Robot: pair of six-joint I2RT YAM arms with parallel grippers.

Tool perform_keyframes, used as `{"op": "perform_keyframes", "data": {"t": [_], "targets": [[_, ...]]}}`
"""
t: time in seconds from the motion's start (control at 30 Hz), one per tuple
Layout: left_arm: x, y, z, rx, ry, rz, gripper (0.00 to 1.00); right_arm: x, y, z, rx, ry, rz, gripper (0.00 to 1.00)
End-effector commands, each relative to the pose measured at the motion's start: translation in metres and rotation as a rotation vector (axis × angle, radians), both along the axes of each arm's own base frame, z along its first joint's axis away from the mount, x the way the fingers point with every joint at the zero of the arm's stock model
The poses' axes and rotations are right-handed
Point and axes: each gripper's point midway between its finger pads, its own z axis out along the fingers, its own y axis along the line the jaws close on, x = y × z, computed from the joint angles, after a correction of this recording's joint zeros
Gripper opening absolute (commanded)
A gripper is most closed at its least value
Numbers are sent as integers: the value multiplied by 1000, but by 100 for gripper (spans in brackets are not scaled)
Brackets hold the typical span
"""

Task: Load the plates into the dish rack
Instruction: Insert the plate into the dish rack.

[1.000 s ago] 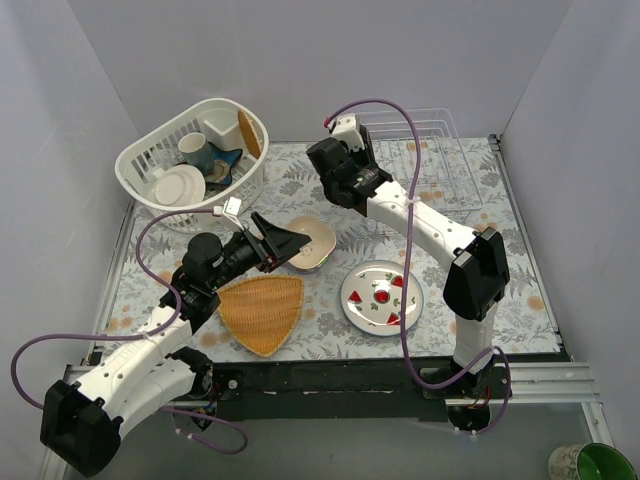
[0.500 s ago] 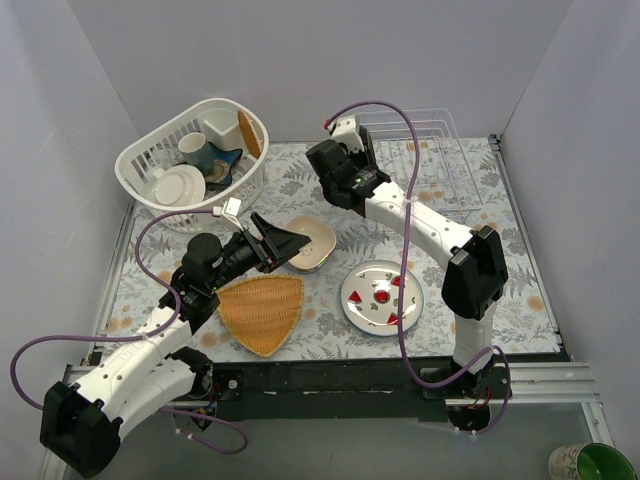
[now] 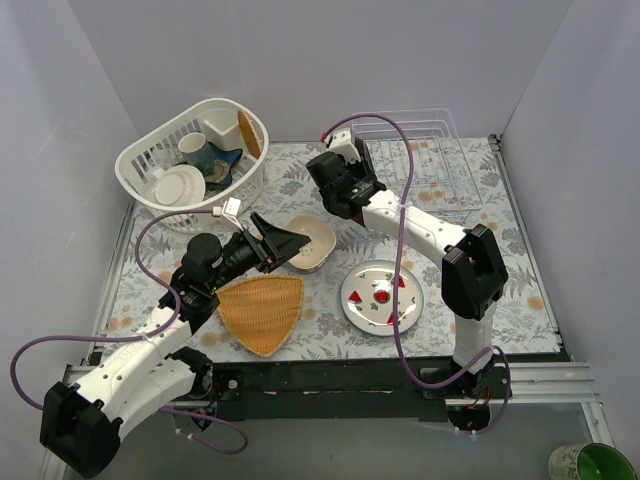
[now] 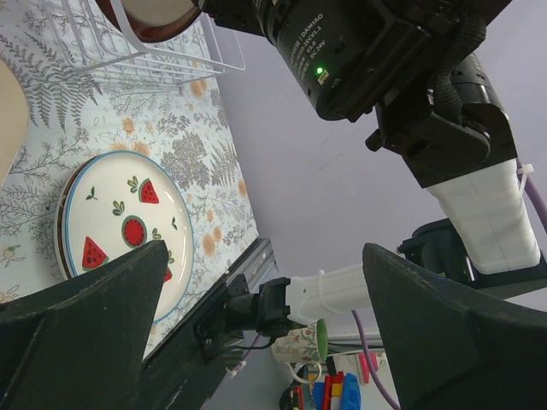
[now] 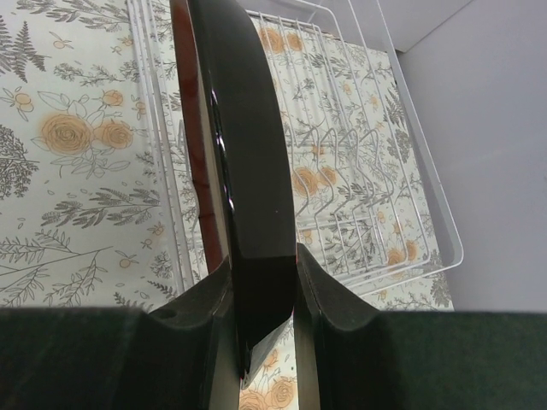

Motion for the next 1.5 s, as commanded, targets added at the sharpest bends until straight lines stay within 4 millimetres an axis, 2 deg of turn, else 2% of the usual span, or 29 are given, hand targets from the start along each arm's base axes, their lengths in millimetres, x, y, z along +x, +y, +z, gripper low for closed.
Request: {"op": "perform_keyframes", "data": {"t": [0.0, 0.33, 0.63, 1.03, 1.13, 1.2, 1.4, 1.47], "targets": [[-4, 1, 1, -7, -14, 0, 98, 7, -10, 42, 96, -158, -64, 1], [-4, 3, -1, -9, -10, 9, 98, 17, -14, 20, 107, -100, -10, 1], [-3, 4, -3, -9, -4, 15, 98, 25, -9, -2, 100, -20, 120, 1], [-2, 4, -5, -9, 1, 23, 98, 25, 1, -36, 78, 99, 171, 1], [-3, 5, -5, -9, 1, 23, 98, 25, 0, -48, 43, 140, 160, 1], [-5, 6, -5, -13, -4, 25, 98, 26, -1, -47, 65, 133, 124, 1], [-9, 6, -9, -10, 7, 14, 98, 22, -18, -51, 35, 124, 8, 1], [-9, 7, -9, -12, 2, 16, 98, 19, -24, -58, 6, 142, -28, 1]]}}
